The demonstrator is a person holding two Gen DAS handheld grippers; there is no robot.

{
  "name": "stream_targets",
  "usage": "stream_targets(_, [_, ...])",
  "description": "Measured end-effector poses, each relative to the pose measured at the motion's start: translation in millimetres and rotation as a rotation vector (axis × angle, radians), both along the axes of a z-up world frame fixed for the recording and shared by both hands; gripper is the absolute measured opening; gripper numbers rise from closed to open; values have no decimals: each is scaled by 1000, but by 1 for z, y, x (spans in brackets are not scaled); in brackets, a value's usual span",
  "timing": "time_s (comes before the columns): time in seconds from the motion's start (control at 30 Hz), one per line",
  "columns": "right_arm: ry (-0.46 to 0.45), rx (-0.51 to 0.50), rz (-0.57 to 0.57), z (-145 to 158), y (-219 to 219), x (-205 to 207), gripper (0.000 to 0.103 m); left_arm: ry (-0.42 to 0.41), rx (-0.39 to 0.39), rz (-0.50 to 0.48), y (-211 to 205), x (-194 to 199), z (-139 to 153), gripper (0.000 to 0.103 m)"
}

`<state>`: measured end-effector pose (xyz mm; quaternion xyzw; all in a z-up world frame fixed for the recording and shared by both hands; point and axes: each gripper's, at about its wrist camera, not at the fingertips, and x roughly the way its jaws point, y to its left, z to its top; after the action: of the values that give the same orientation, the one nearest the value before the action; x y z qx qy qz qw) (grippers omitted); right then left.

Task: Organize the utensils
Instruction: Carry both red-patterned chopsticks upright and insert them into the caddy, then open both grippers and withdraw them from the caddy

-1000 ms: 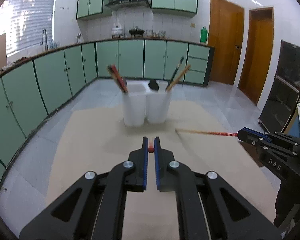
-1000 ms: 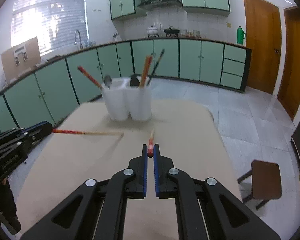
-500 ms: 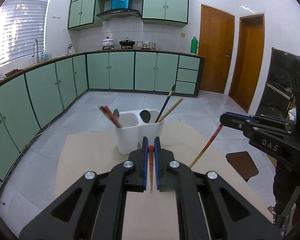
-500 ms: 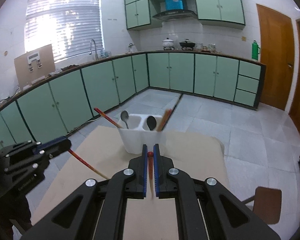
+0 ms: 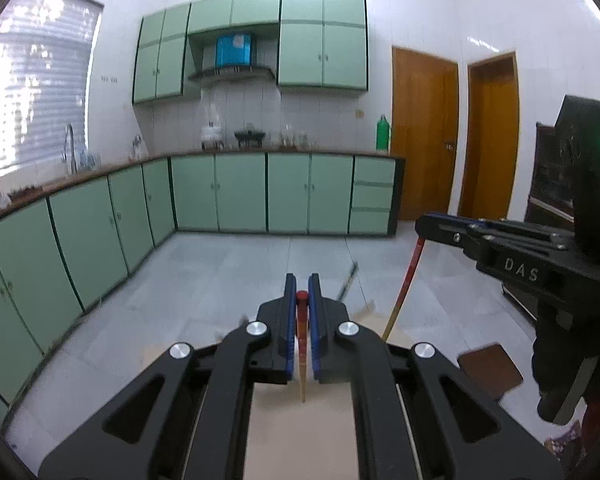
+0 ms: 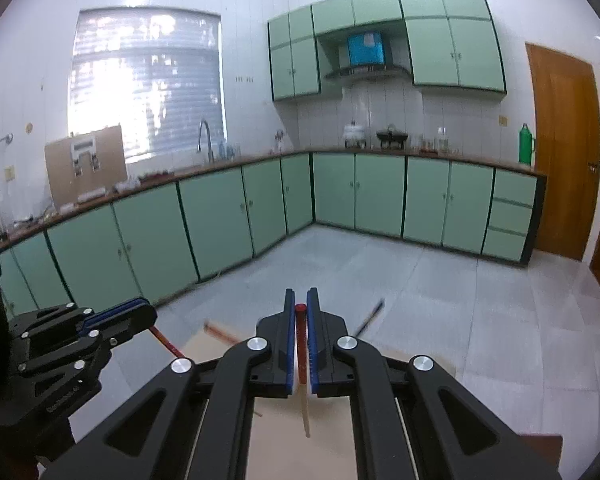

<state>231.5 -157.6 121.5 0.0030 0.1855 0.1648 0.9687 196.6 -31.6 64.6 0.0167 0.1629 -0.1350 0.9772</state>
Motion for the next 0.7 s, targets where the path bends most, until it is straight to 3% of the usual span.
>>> stream_targets(0.17, [-74, 17, -33, 19, 5, 35, 6, -67, 4, 24, -5, 33, 22, 5])
stream_targets(0.3, [-101, 30, -55, 18, 8, 63, 5, -88, 8, 47, -9, 66, 23, 5])
stream_targets(0.4, [-84, 24, -70, 7, 11, 85, 5, -88, 19, 60, -11, 85, 14, 5])
stream_targets(0.7, [6, -16, -89, -40, 23, 118, 5, 12, 15, 78, -5, 133, -38, 5])
